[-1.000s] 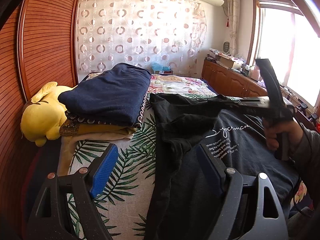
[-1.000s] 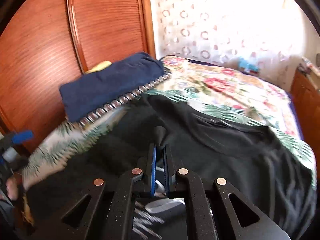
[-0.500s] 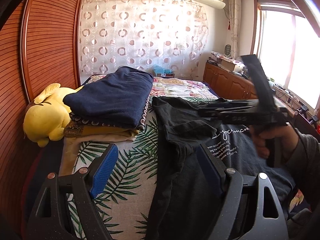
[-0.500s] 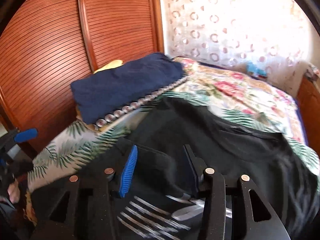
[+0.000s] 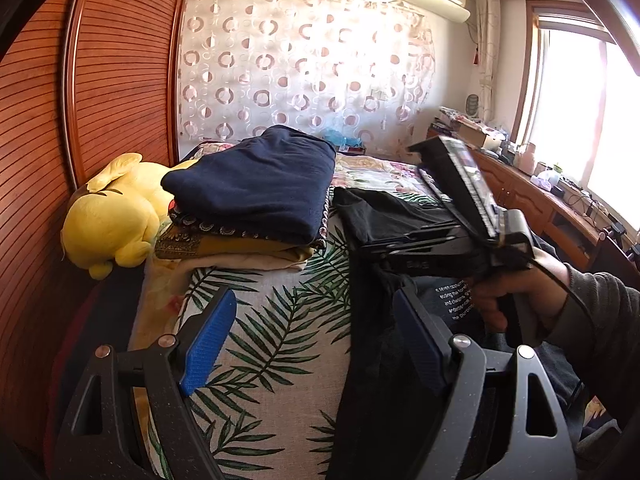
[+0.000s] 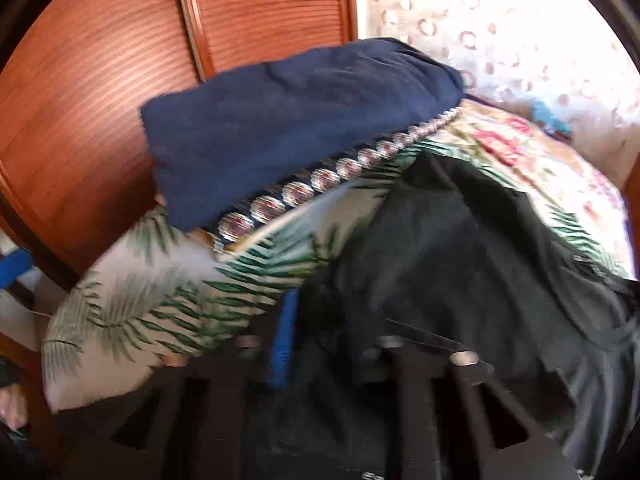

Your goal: Fold small clothes

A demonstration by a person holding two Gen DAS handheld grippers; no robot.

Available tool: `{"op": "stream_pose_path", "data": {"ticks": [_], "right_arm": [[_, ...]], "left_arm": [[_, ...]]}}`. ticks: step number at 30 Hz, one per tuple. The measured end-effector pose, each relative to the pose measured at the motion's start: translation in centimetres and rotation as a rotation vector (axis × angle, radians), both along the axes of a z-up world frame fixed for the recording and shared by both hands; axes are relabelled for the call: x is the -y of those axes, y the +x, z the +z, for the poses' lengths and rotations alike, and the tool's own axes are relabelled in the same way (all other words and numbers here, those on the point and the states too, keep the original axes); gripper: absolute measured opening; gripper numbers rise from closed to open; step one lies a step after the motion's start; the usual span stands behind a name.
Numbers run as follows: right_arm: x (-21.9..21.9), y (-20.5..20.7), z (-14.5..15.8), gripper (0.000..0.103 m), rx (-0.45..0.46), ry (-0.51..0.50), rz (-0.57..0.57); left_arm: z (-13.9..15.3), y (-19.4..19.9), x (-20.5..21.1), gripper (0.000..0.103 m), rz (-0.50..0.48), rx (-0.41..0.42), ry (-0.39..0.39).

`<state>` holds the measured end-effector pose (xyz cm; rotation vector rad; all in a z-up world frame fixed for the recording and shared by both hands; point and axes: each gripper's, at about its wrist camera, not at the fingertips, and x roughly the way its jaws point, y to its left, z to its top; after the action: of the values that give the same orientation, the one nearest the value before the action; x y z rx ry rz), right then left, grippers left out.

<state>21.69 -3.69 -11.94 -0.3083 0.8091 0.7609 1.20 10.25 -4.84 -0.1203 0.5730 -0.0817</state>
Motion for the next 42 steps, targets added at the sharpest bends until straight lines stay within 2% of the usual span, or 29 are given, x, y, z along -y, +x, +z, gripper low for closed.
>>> {"op": "stream_pose_path", "data": {"ticks": [6, 12, 16, 18, 19, 21, 24, 30, 36, 42], "right_arm": [[3.7, -2.5, 2.7, 0.007, 0.042, 0.096, 0.009], [8.8, -5.7, 2.3, 0.007, 0.034, 0.169, 0.007], [11.3, -7.8, 1.0, 0.007, 0.025, 0.146, -0.001], [12.0, -8.7, 1.4, 0.007, 0.028, 0.114, -0.015], [12.4, -8.9, 1.2, 0.009, 0.031, 0.101, -0.017], [12.9, -9.3, 1.1, 0.025, 0.039, 0.08, -0.027], [13.5, -9.4, 2.0, 0.036, 0.064, 0.087, -0.042], [14.3, -8.2, 3.5, 0.037, 0.091, 0.119, -0.099], [10.9, -4.9, 2.6, 0.037, 0.061, 0.108, -0.108], [8.3, -2.7, 0.2, 0.037, 0.041, -0.012, -0.135]], "left_arm": [[0.0, -0.2, 0.1, 0.081, 0.003, 0.0, -0.004], [0.1, -0.1, 0.3, 0.081, -0.004, 0.0, 0.01], [0.1, 0.1, 0.8, 0.081, -0.017, 0.002, 0.015], [0.1, 0.2, 1.1, 0.081, -0.02, -0.001, 0.015], [0.1, 0.3, 1.3, 0.081, -0.026, 0.0, 0.012], [0.2, 0.3, 1.8, 0.081, -0.036, -0.001, 0.012], [0.1, 0.7, 2.8, 0.081, -0.058, -0.01, 0.023], [-0.2, 1.4, 4.4, 0.081, -0.086, -0.024, 0.034], [-0.3, 1.4, 5.3, 0.081, -0.1, -0.027, 0.04], [-0.3, 1.4, 5.4, 0.081, -0.101, -0.028, 0.04]]}}
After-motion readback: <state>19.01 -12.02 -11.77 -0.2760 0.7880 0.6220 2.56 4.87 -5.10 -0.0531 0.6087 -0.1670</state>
